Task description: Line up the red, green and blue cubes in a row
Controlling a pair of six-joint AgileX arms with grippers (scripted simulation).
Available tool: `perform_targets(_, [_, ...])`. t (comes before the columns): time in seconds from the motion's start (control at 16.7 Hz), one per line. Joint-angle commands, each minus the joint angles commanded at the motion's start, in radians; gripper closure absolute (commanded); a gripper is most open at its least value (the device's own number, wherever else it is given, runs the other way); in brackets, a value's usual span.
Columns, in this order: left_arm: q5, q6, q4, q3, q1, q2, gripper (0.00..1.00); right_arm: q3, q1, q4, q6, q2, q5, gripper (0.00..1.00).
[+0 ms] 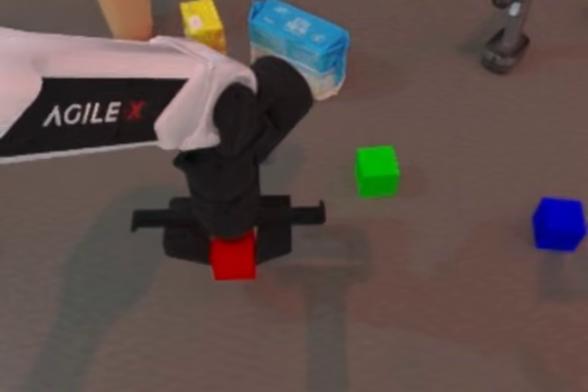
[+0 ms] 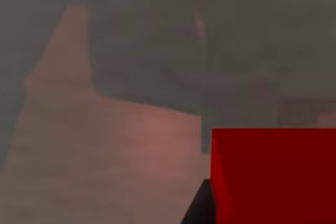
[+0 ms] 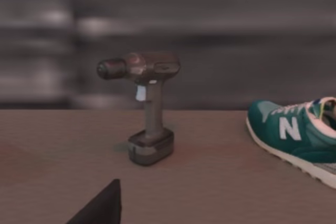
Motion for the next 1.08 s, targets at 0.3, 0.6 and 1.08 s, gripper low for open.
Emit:
perform_targets(0.3, [0.0,0.0,0.024,-0.019,0.0,0.012,1.0,0.0,0.0,0.0,0.0,0.0,0.0,0.0])
perform_targets(0.6, [0.0,0.0,0.024,-0.019,0.0,0.012,0.62,0.0,0.0,0.0,0.0,0.0,0.0,0.0])
perform_targets(1.08, [0.0,0.0,0.024,-0.019,0.0,0.012,0.02,0.0,0.0,0.0,0.0,0.0,0.0,0.0])
